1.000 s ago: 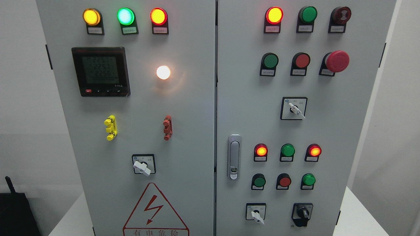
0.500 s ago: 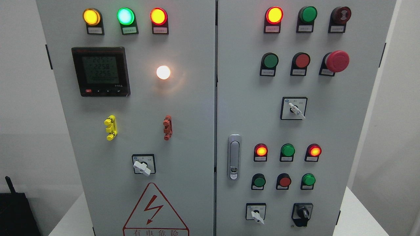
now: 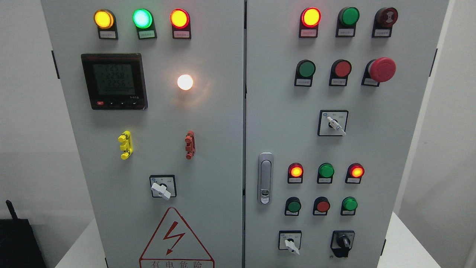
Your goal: Trip black knob to open circuit
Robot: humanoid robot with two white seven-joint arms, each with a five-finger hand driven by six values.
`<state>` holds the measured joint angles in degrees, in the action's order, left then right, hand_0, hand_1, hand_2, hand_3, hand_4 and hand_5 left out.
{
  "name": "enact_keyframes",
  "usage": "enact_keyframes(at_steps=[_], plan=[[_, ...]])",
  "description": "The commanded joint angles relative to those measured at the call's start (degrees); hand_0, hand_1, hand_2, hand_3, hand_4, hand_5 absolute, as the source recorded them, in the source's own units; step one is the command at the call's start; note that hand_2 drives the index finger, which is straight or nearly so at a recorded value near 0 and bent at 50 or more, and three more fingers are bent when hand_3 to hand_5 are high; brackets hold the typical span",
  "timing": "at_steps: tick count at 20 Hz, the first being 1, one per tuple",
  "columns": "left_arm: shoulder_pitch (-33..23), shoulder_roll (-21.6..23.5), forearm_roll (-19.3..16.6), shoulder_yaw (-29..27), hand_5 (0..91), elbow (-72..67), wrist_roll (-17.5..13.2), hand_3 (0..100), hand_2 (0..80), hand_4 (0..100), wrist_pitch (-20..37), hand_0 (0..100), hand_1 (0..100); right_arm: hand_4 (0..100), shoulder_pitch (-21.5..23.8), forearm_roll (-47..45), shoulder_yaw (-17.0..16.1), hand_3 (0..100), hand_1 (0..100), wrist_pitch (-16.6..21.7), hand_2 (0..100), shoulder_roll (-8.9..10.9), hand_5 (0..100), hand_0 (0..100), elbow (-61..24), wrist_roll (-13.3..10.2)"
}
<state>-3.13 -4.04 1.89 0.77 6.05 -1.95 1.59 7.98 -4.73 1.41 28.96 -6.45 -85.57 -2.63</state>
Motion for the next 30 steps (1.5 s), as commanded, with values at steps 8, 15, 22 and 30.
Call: enact_keyframes(at_steps=[8, 15, 22, 30], plan=[[0.2, -0.1, 0.1, -0.1, 0.0, 0.0, 0.0, 0, 0.0, 0, 0.1, 12, 39, 91, -2.9, -0.4, -2.3, 100, 90, -2.7, 0, 0.56, 85, 100, -3.7, 0.4], [0.1, -0.1, 0.1, -0.1, 0.0, 0.0, 0.0, 0, 0.0, 0, 0.1, 12, 39, 91, -5.3, -0.4, -2.4, 100, 90, -5.0, 0, 0.65, 85, 100, -5.0, 0.4], [0.1, -0.1, 0.1, -0.1, 0.0, 0.0, 0.0, 0, 0.0, 0, 0.1, 12, 39, 92, -7.5, -0.5, -2.6, 100, 90, -6.5, 0, 1.7, 85, 100, -5.0, 0.4], [0.1, -0.1, 0.1, -0.1, 0.0, 0.0, 0.0, 0, 0.0, 0, 0.1, 12, 39, 92, -7.9, -0.5, -2.6, 100, 91, -6.5, 0, 1.7, 85, 100, -5.5, 0.4]])
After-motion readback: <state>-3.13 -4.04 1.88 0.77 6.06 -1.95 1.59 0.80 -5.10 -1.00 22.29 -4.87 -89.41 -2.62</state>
